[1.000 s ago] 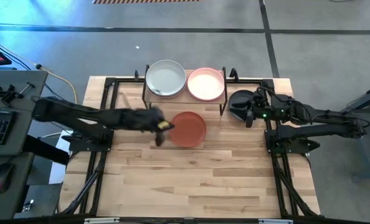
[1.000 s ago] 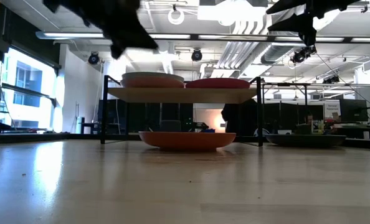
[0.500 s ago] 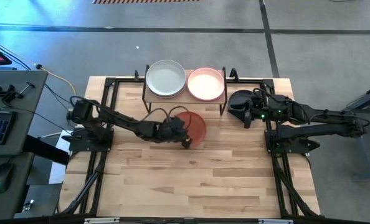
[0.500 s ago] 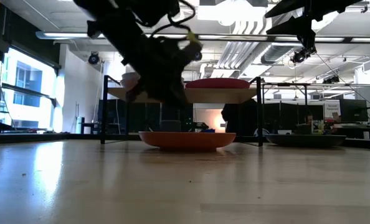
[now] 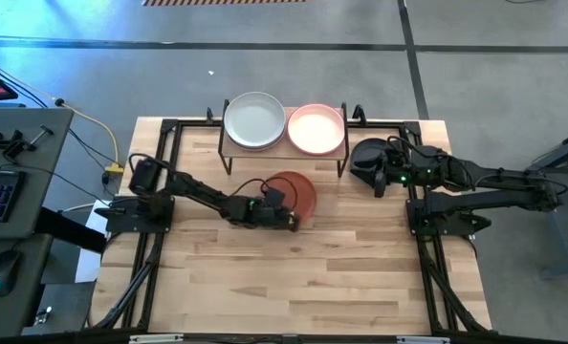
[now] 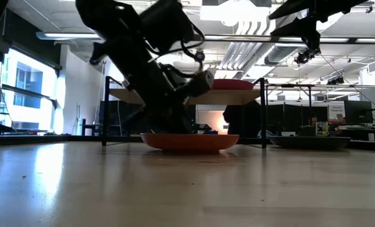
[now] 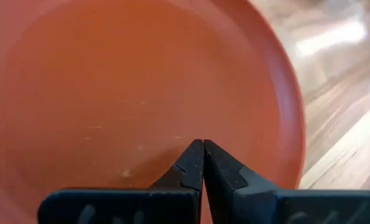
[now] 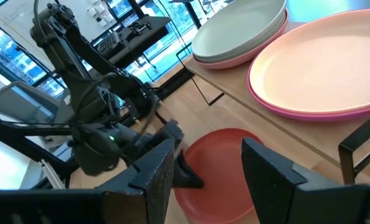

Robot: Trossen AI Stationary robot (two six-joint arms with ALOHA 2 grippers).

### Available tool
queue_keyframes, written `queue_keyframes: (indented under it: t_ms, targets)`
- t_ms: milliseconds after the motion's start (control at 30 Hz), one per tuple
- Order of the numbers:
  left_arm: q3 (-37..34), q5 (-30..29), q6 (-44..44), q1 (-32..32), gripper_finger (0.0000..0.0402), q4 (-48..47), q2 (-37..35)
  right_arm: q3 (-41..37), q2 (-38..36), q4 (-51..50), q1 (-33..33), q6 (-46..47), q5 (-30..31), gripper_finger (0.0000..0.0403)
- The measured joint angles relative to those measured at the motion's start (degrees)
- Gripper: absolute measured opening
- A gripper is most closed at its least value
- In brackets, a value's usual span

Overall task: Place and stack plates onto a shelf
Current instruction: Stack the brown plate on the light orange plate

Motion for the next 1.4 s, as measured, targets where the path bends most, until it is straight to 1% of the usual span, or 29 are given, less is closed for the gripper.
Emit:
queue_keyframes:
  t_ms: [100,233,400,533,767,867,1033,1133,1200,1267,1400]
  targets:
    - [2.43,2.80,3.36,0.58,0.0000,-0.58,2.53,0.00,0.00,0.00,0.00,0.63,0.01,0.0168]
    - [4.70,6.36,6.36,0.69,0.0000,-2.00,4.10,0.00,0.00,0.00,0.04,1.17,-0.52,0.0168]
    - [4.95,10.51,9.92,0.55,0.0000,-1.28,4.16,0.00,0.00,0.00,0.04,2.15,-1.43,0.0168]
    - [4.93,13.95,12.12,0.04,0.0000,2.21,4.27,0.00,-0.02,0.00,0.04,2.17,-1.66,0.0168]
    - [4.99,14.18,12.01,0.05,0.0000,7.64,5.47,0.00,-0.02,-0.02,0.04,4.07,-4.63,0.0168]
    - [7.25,15.96,11.74,0.37,0.0000,7.00,7.21,0.00,0.00,-0.03,0.04,5.19,-6.57,0.0168]
    - [14.74,20.96,16.13,0.24,0.0000,4.78,11.99,0.00,-0.02,-0.75,0.19,8.35,-9.33,0.0168]
    - [19.54,23.80,20.00,0.24,0.0000,0.75,13.96,0.86,0.00,-4.91,1.70,10.34,-10.36,0.0168]
    - [21.85,24.40,21.95,0.24,0.0000,-0.43,14.39,1.87,0.00,-9.14,3.51,11.61,-10.20,0.0168]
    - [22.93,24.40,22.50,0.62,0.0000,-0.84,14.02,2.88,0.00,-14.11,5.53,13.38,-8.46,0.0168]
    - [23.18,24.39,24.07,2.94,0.0000,-2.20,10.66,3.65,0.03,-22.40,9.22,18.77,-4.67,0.0168]
